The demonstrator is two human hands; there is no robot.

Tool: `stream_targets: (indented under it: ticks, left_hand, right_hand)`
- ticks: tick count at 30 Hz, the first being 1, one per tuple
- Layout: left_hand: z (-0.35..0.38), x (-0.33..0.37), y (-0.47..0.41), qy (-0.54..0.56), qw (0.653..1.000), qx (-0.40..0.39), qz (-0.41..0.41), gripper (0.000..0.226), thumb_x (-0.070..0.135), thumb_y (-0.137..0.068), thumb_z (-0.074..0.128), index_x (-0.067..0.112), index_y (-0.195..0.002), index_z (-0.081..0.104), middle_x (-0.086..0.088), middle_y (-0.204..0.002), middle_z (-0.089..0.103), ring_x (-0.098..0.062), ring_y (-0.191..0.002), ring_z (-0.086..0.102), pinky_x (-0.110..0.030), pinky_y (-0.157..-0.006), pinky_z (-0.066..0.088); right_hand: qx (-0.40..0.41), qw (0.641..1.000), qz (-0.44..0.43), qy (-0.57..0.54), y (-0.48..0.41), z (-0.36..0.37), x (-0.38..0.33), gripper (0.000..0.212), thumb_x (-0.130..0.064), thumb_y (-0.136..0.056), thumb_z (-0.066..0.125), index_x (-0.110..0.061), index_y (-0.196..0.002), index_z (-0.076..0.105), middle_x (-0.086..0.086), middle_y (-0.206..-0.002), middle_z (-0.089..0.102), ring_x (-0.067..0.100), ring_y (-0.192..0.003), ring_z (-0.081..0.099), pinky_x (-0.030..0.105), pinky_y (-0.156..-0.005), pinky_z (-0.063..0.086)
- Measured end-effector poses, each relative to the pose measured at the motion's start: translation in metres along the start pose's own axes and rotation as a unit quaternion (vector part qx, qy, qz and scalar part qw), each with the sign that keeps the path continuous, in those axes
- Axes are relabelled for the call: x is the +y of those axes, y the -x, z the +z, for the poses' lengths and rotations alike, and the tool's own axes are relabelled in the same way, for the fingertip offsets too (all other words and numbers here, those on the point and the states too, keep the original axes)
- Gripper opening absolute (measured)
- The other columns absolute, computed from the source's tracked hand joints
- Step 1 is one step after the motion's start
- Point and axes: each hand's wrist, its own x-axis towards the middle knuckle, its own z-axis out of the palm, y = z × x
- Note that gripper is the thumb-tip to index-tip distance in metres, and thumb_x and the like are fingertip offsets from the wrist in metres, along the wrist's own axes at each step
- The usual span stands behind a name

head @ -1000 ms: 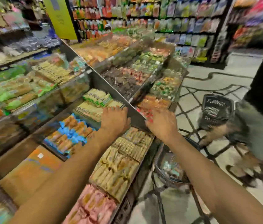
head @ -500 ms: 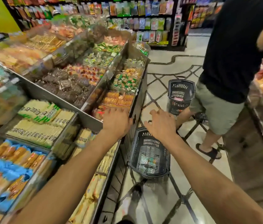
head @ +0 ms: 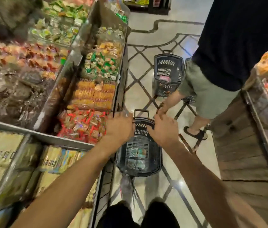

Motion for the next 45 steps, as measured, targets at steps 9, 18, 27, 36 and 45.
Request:
stream_targets:
  ticks: [9,18,27,36,45]
  left_hand:
    - [0.148,0.030,-0.067,0.014,0.990,-0.141,0.016,0.038,0.039,-0.103,0.049,0.017,-0.135,0.051,-0.010,-0.128,0.064,-0.034,-0.121,0.058,-0.047,-0.105,0.041]
    - [0.351,0.066,-0.106,0.039,0.963,-0.261,-0.053,0.041,0.042,-0.105,0.042,0.019,-0.138,0.048,-0.010,-0.130,0.063,-0.034,-0.125,0.055,-0.049,-0.104,0.043]
    - [0.541,0.098,-0.152,0.017,0.946,-0.321,-0.045,0.043,0.034,-0.105,0.047,0.015,-0.143,0.045,-0.013,-0.131,0.063,-0.034,-0.121,0.058,-0.049,-0.102,0.045]
    - [0.708,0.100,-0.194,0.060,0.927,-0.361,-0.082,0.032,0.034,-0.108,0.042,0.022,-0.138,0.048,-0.013,-0.132,0.060,-0.033,-0.124,0.055,-0.049,-0.106,0.042]
    - [0.812,0.091,-0.221,0.264,0.905,-0.252,-0.216,0.044,0.027,-0.102,0.066,0.013,-0.136,0.041,-0.011,-0.110,0.064,-0.029,-0.097,0.066,-0.048,-0.084,0.059]
  right_hand:
    - [-0.115,0.991,0.047,-0.048,-0.064,0.153,0.032,0.045,-0.052,-0.098,0.055,-0.019,-0.127,0.061,0.011,-0.113,0.066,0.033,-0.103,0.065,0.042,-0.087,0.049]
    - [-0.220,0.972,0.055,-0.052,-0.107,0.353,0.075,0.053,-0.055,-0.099,0.052,-0.022,-0.140,0.055,0.009,-0.118,0.065,0.033,-0.110,0.063,0.043,-0.092,0.047]
    - [-0.260,0.961,0.054,-0.077,-0.130,0.531,0.101,0.043,-0.045,-0.095,0.064,-0.017,-0.127,0.061,0.010,-0.113,0.064,0.031,-0.104,0.065,0.039,-0.083,0.051]
    - [-0.301,0.945,0.102,-0.070,-0.169,0.704,0.092,0.046,-0.045,-0.101,0.055,-0.017,-0.138,0.054,0.014,-0.138,0.056,0.034,-0.124,0.058,0.043,-0.094,0.052]
    - [-0.235,0.905,0.293,-0.201,-0.182,0.799,0.096,0.090,-0.041,-0.097,0.070,-0.002,-0.161,0.019,0.019,-0.156,0.043,0.037,-0.143,0.044,0.052,-0.113,0.044]
